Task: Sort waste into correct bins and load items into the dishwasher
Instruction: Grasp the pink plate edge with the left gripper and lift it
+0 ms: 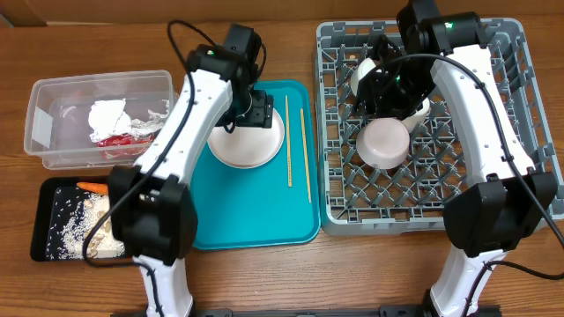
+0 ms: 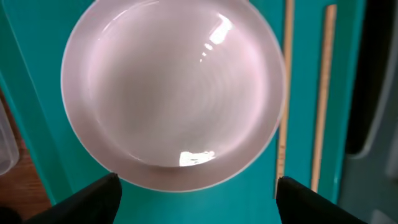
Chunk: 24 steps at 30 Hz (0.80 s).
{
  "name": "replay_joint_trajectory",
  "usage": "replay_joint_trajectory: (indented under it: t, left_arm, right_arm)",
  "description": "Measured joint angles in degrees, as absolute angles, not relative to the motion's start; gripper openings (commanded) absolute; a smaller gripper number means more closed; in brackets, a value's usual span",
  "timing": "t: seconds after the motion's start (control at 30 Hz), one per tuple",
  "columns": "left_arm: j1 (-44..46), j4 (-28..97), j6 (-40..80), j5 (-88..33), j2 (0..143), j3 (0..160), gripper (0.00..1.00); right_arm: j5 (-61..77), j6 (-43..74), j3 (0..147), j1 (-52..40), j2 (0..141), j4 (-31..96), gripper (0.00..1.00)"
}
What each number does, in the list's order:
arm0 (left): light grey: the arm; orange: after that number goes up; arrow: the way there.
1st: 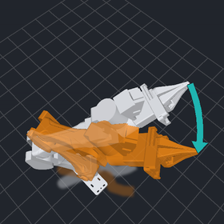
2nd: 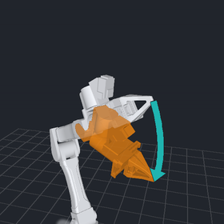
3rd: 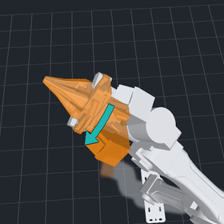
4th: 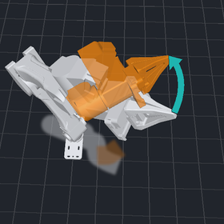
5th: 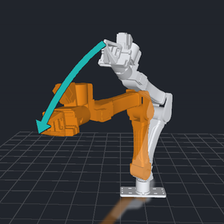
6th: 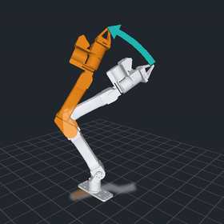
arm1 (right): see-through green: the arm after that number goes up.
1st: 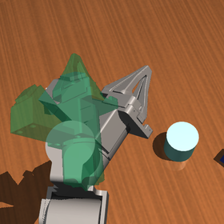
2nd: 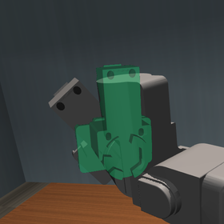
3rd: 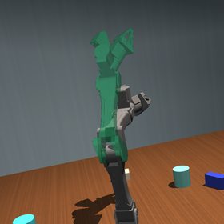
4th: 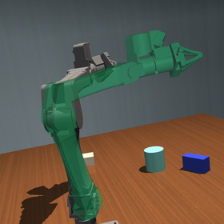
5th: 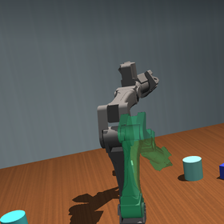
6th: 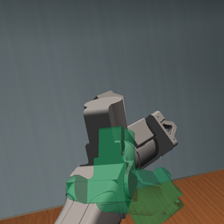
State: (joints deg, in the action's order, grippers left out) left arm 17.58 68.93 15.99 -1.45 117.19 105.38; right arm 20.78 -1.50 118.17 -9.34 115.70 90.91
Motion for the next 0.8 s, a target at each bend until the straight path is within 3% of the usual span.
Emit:
replay_joint_trajectory:
  t: [0.37,0.8]
  left_arm:
    - [9.5,68.7,17.0,-1.4,119.7,105.4,0.84]
    - [9.0,65.7,16.4,-1.0,125.8,105.4,0.83]
  right_arm:
    - [20.2,-1.5,118.2,-9.3,115.7,90.8,0.57]
    - [19.1,-1.5,115.6,-9.3,115.7,89.5,0.58]
